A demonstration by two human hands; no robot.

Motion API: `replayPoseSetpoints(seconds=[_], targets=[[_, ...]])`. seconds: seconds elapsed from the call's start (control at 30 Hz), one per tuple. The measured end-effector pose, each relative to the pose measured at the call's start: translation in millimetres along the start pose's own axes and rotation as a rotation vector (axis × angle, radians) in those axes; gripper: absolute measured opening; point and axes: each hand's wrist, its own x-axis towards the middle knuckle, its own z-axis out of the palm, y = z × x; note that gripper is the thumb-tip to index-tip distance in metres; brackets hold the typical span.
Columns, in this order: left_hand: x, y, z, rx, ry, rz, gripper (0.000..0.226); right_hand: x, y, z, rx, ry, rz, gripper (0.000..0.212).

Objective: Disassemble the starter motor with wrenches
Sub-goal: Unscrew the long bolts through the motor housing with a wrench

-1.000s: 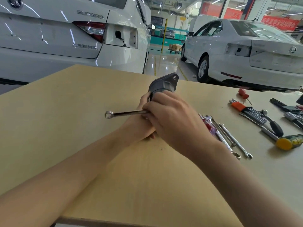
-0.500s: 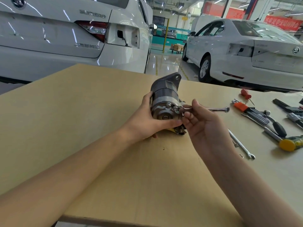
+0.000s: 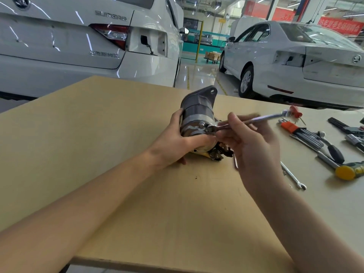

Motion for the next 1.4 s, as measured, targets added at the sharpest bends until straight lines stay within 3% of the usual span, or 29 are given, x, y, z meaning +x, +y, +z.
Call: replayPoseSetpoints(seconds=[0.13,0.23,0.3,0.37,0.47,0.6,0.7,0.77,0.97,1.2,1.4], targets=[[3.0,-4.5,0.2,0.034,0.009,-0.007,0.107,-0.3,-5.8,17.7,-0.798,-0.171,-0.571,0.008],[5.5,-9.3,-1.2,0.197,0.032,0.057,0.064,-1.4,1.3,28.6,-1.232,-0.423,-0.87,0.002],[6.5,-12.7,-2.4,0.232,0.044,0.085,0.057,-0.4,4.9,28.0,-1.413,-0.519,-1.023,0.002],[4.8,-14.4,-2.7,0.191,0.022,0.103,0.06,-0.8,5.5,23.2,-1.322,-0.527,-1.09,0.009],[2.2,-9.4,-1.8,0.159,-0.013,0.092,0.069,-9.7,6.5,14.5,-0.87,-0.392,-0.913,0.01],[-1.2,-1.8,0.7,0.019,-0.001,0.033,0.121,-16.1,5.2,4.2,-0.231,-0.13,-0.338,0.009],[-3.6,1.3,1.1,0.022,-0.003,0.045,0.124,-11.1,5.2,-1.1,0.06,-0.03,-0.01,0.011],[-3.8,1.3,1.8,0.018,-0.001,0.042,0.123,-7.1,6.3,-2.0,0.182,-0.006,0.105,0.011],[-0.1,-3.4,2.0,-0.015,0.029,0.024,0.101,1.4,10.2,-5.0,0.272,0.03,0.183,0.016],[-1.2,-0.3,1.0,-0.022,0.019,0.009,0.105,1.9,11.2,-5.8,0.255,-0.027,0.209,0.007],[-5.2,4.1,-1.0,-0.04,-0.021,-0.007,0.107,0.3,11.8,-5.1,0.264,0.01,0.218,0.013]])
